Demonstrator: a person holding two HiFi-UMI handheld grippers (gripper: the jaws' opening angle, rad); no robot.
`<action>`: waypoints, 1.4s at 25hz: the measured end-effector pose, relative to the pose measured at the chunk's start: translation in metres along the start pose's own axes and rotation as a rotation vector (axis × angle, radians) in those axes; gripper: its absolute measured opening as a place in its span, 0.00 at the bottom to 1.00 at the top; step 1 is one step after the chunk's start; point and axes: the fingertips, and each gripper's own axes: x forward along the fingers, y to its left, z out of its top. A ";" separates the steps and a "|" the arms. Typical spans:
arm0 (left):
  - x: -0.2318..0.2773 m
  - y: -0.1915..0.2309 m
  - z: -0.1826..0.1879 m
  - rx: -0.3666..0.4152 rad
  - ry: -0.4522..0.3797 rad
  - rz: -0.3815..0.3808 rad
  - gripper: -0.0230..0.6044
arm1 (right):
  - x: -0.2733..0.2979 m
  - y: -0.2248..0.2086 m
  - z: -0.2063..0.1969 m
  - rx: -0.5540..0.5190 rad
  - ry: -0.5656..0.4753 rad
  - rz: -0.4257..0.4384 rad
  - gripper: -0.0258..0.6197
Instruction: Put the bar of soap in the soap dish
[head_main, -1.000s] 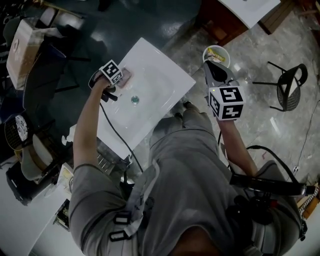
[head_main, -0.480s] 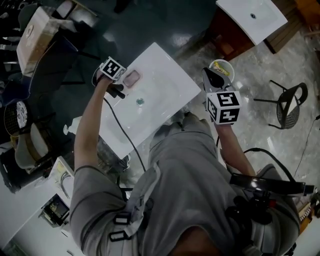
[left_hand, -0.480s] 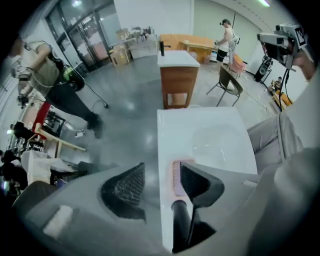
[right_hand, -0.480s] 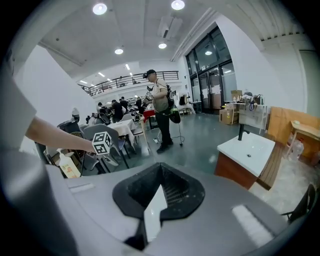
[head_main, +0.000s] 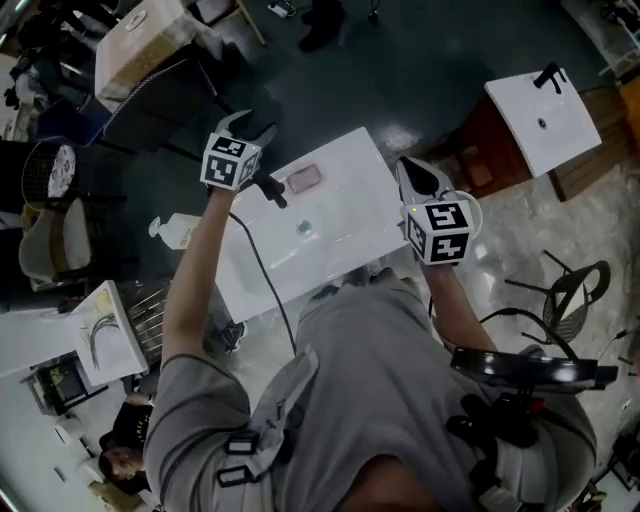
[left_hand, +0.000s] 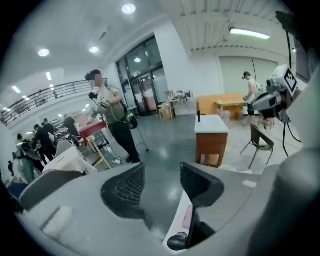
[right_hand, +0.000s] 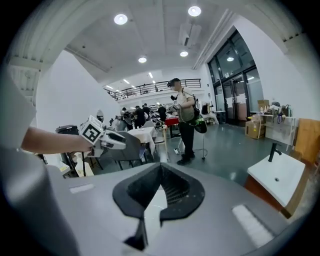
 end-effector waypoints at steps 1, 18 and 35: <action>-0.019 0.007 0.009 -0.026 -0.048 0.033 0.39 | 0.007 0.007 0.008 -0.015 -0.007 0.023 0.04; -0.312 0.028 0.031 -0.298 -0.739 0.533 0.36 | 0.065 0.165 0.131 -0.199 -0.218 0.411 0.04; -0.326 0.029 0.019 -0.251 -0.719 0.534 0.36 | 0.077 0.186 0.134 -0.241 -0.213 0.418 0.04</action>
